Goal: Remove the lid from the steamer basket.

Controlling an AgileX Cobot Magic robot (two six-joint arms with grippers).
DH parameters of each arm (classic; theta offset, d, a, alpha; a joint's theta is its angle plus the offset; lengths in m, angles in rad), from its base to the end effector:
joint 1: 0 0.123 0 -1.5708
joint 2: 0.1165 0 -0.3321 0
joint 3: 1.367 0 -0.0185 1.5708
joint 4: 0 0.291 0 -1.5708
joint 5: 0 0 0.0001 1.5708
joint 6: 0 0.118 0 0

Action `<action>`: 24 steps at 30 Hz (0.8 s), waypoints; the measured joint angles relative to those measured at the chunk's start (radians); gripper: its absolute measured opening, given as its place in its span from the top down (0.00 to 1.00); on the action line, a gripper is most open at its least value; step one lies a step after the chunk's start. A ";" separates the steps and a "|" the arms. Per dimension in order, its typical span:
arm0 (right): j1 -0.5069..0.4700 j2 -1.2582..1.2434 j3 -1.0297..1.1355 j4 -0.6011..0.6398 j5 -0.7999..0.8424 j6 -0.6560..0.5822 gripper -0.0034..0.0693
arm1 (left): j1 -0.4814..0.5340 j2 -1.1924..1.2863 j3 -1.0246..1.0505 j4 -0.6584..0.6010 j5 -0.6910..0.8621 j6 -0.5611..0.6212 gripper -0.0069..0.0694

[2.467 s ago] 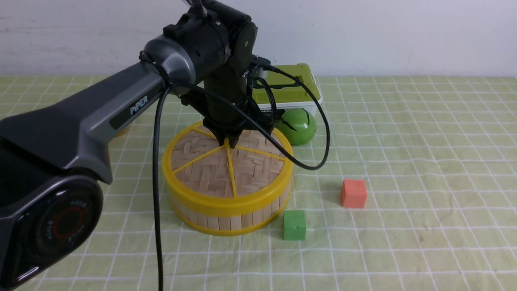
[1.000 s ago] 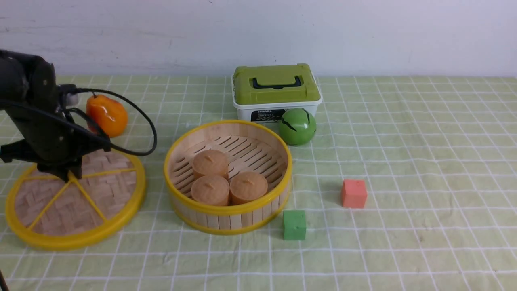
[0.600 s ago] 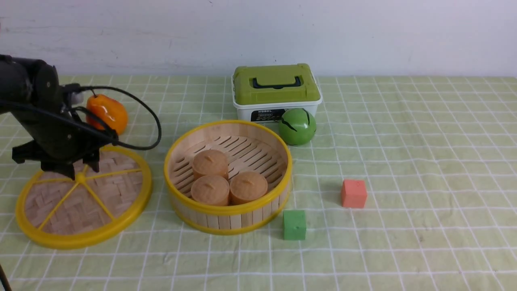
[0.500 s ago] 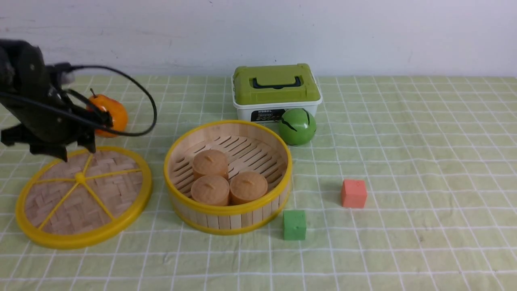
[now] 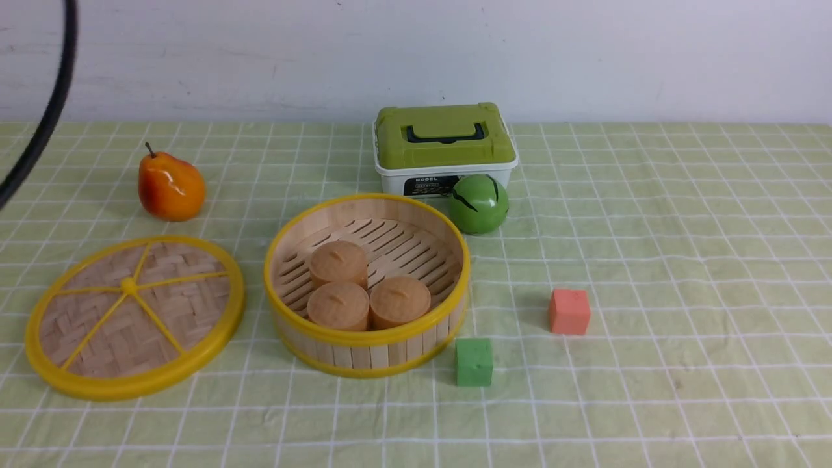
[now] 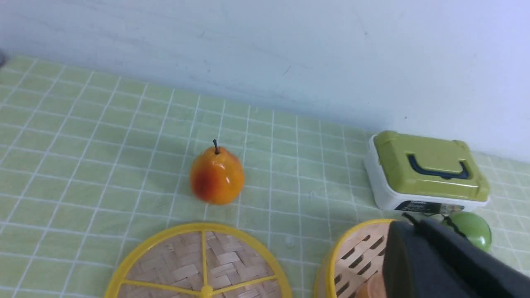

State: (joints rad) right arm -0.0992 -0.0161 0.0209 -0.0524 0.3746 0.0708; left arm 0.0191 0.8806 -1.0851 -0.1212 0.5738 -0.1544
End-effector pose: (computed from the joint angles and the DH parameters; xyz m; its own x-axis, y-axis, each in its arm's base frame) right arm 0.0705 -0.0093 0.1647 -0.2835 0.0503 -0.9577 0.1236 0.9922 0.0156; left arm 0.2064 -0.0038 0.4709 -0.2772 -0.2583 -0.9254 -0.0271 0.9649 -0.2612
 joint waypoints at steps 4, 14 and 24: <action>0.000 0.000 0.000 0.000 0.000 0.000 0.62 | 0.000 -0.313 0.288 -0.038 -0.064 0.111 0.93; 0.000 0.000 0.000 0.000 0.000 0.000 0.62 | 0.000 -0.774 0.728 -0.384 -0.083 0.475 0.93; 0.000 0.000 0.000 0.000 0.000 0.000 0.62 | 0.000 -0.893 0.934 -0.570 -0.087 0.544 0.93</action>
State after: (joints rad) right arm -0.0992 -0.0161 0.0209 -0.0524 0.3746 0.0708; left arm 0.0191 -0.0119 -0.1514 -0.6911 0.4871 0.3901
